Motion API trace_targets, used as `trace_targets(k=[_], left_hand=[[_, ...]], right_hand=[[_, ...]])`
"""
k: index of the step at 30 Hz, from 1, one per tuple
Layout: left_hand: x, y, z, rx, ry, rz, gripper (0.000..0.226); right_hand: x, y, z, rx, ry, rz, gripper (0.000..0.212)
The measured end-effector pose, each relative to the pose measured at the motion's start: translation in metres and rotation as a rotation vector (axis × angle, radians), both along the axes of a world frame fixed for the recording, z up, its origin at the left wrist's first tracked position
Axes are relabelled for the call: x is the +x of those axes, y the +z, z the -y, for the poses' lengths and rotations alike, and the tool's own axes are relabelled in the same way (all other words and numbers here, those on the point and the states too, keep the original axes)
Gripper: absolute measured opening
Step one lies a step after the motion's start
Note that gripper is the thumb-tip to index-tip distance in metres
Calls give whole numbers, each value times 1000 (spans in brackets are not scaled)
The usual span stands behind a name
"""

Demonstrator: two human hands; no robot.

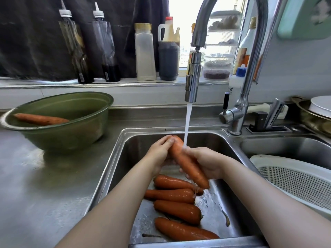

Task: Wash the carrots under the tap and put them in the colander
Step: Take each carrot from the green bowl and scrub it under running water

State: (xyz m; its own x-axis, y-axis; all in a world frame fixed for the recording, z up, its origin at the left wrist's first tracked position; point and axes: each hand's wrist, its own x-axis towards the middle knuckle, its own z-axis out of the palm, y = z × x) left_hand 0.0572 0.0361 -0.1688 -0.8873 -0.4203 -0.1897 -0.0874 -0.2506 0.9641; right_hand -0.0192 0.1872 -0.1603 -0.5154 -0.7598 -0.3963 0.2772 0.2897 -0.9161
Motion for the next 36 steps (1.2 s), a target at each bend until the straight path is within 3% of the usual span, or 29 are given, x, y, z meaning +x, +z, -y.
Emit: trace_targets(k=[5,11,15,19,21,25,27,33,36], left_hand=[[1,1,6,71,-14,-46,29],[1,-2,2,81,-187,-106,41],[-2,-2,-14,-119,-115,-141,31],[-4,1,-27,-174,106,-159,11],[-4,3,-21,-151,72,-162,13],[5,1,1,-210,-234,-118,51],[6,-2,2,-233,-247,-144,60],[-1,4,-17,-301,57,-182,21],[-2,4,-16,-294,62,-157,29]], right_hand=[[4,1,5,-44,9,16,35],[1,-2,8,55,-170,1,80],[-12,-8,-3,84,-85,135,90],[-8,-8,-2,59,51,132,79],[-3,-5,-1,35,66,102,72],[-2,-2,-1,-35,47,122,71],[-2,-1,-1,-65,7,149,64],[-4,-3,0,-90,38,153,77],[-2,-3,1,-109,43,143,70]])
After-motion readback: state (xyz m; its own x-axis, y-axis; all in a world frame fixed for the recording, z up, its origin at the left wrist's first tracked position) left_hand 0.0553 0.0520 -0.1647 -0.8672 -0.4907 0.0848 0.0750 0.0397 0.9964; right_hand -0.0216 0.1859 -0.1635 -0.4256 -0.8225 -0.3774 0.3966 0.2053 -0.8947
